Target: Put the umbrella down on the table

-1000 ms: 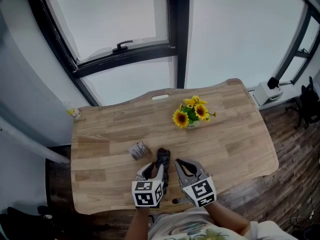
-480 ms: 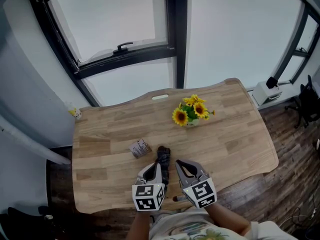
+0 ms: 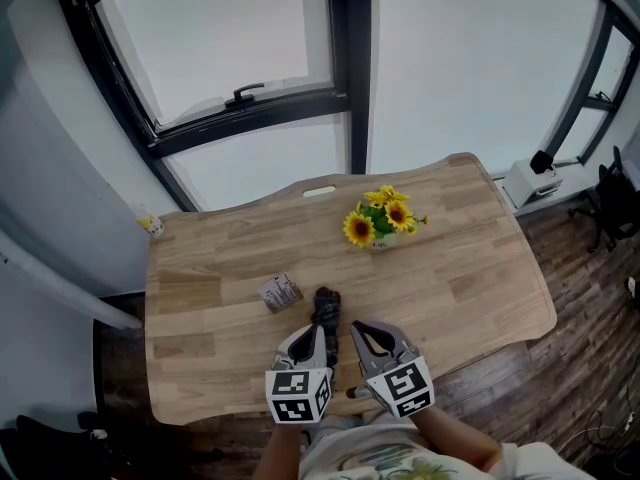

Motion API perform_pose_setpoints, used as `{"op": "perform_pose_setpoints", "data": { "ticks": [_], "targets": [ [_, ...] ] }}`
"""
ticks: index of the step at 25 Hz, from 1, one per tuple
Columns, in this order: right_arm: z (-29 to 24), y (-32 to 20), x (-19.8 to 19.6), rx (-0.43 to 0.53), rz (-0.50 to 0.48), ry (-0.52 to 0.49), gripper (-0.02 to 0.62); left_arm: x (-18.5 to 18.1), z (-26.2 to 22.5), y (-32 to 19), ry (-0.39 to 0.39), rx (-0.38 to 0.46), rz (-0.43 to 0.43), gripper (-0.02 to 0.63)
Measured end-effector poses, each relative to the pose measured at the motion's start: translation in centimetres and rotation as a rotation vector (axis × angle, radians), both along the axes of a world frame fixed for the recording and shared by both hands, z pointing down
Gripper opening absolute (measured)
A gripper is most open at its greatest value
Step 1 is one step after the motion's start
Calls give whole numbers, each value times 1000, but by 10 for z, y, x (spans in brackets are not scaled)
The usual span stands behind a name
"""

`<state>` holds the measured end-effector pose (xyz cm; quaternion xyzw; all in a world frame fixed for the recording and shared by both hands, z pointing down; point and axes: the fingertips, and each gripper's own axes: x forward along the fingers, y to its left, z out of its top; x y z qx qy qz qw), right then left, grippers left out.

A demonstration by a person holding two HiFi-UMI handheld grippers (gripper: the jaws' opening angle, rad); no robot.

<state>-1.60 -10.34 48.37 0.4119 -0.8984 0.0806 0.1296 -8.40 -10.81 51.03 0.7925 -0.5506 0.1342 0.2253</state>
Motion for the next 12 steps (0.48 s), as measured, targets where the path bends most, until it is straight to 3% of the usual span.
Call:
{"op": "perform_pose_setpoints", "data": {
  "ticks": [12],
  "targets": [
    [0,10,1,-3,-5,1,0,2,-5,7,-5,6,13,5]
  ]
}}
